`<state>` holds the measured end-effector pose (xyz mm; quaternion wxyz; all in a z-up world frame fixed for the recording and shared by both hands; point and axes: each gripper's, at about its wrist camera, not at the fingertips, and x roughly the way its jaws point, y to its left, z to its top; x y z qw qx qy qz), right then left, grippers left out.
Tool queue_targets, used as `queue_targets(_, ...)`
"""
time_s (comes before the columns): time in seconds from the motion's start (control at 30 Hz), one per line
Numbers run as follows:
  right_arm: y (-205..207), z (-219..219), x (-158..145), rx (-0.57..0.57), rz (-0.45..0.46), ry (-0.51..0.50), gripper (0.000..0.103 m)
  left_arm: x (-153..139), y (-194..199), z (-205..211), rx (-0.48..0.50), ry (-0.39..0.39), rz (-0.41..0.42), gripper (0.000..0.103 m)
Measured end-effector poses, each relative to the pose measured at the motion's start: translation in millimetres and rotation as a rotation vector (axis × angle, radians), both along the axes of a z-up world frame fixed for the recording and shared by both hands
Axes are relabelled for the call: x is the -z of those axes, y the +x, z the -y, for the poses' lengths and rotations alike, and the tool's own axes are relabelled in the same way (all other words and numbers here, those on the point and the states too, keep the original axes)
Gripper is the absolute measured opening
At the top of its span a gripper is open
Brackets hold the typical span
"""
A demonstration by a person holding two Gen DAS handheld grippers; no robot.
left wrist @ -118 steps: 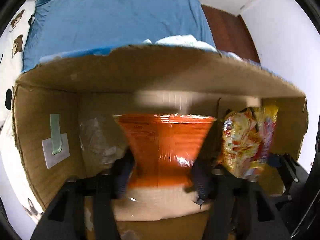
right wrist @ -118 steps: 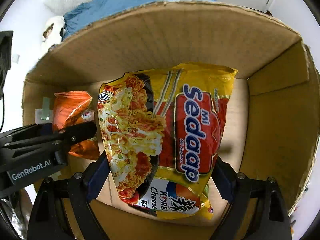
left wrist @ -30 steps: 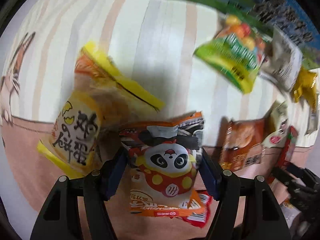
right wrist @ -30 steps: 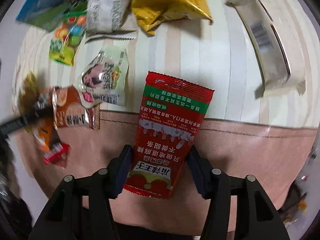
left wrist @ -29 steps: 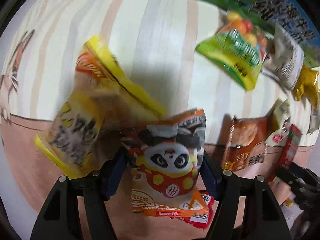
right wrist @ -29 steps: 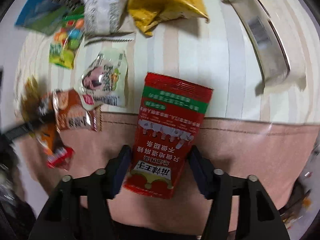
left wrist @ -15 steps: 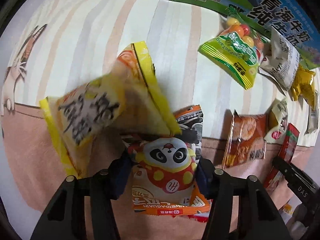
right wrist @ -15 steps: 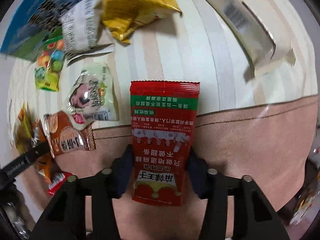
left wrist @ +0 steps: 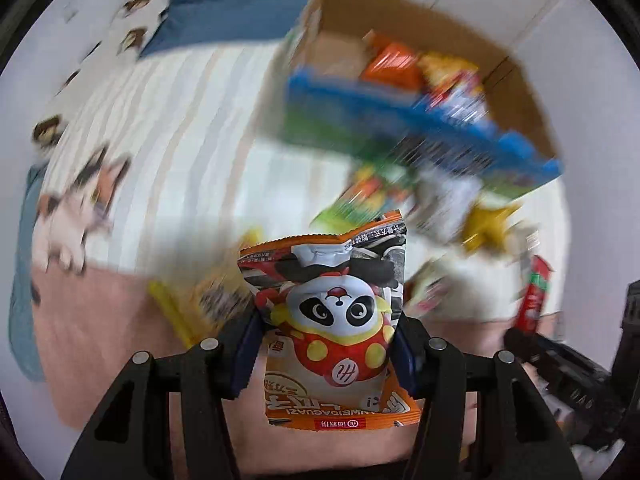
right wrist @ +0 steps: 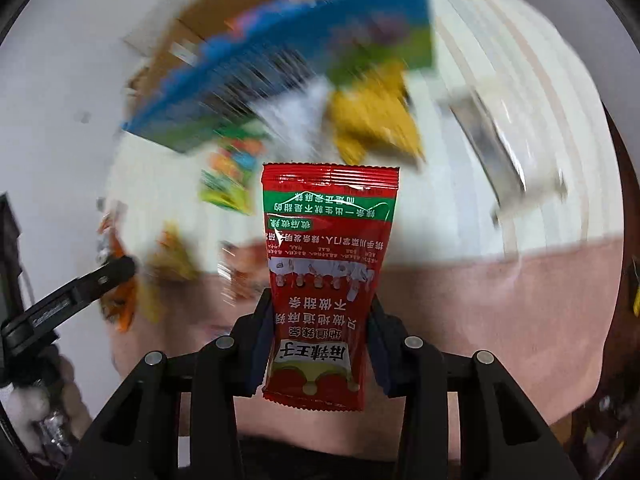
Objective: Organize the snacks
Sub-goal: 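Carry both packets into the box and release them beside the noodle pack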
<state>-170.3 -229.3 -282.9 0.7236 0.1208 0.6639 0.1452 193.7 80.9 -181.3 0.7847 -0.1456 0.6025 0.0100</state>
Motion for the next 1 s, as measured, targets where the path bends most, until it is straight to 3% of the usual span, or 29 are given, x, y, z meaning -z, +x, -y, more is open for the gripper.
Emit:
queue_targets(0.17, 60.9, -18.9, -49.7, -0.055, 0.078, 0.099, 0.044, -44.4, 80.5, 19.9, 0.063, -0.049, 0.057, 0.054)
queue_targets(0.27, 109.2, -32.2, -69.7, -0.086, 0.120, 0.102, 0.044, -62.4, 135.6, 24.8, 0.092, -0.025, 0.068, 0.054)
queue_targets(0.37, 163.3, -68.9, -57.6, -0.098, 0.125, 0.085, 0.044, -54.1, 194.9, 16.2, 0.096, -0.031, 0.011, 0.054)
queue_targets(0.5, 221.2, -96.1, -28.4, -0.077, 0.060, 0.082, 0.044, -17.6, 251.5, 3.3, 0.079, -0.072, -0.111, 0.054)
queue_targets(0.7, 261.9, -106.7, 22.7, -0.069, -0.031, 0.044, 0.044, 24.7, 286.6, -2.8, 0.068, -0.061, -0.233, 0.054)
queue_targets(1.0, 273.9, -118.5, 74.8, -0.102, -0.127, 0.011, 0.044, 63.0, 293.2, 7.8, 0.111, 0.018, -0.327, 0.054)
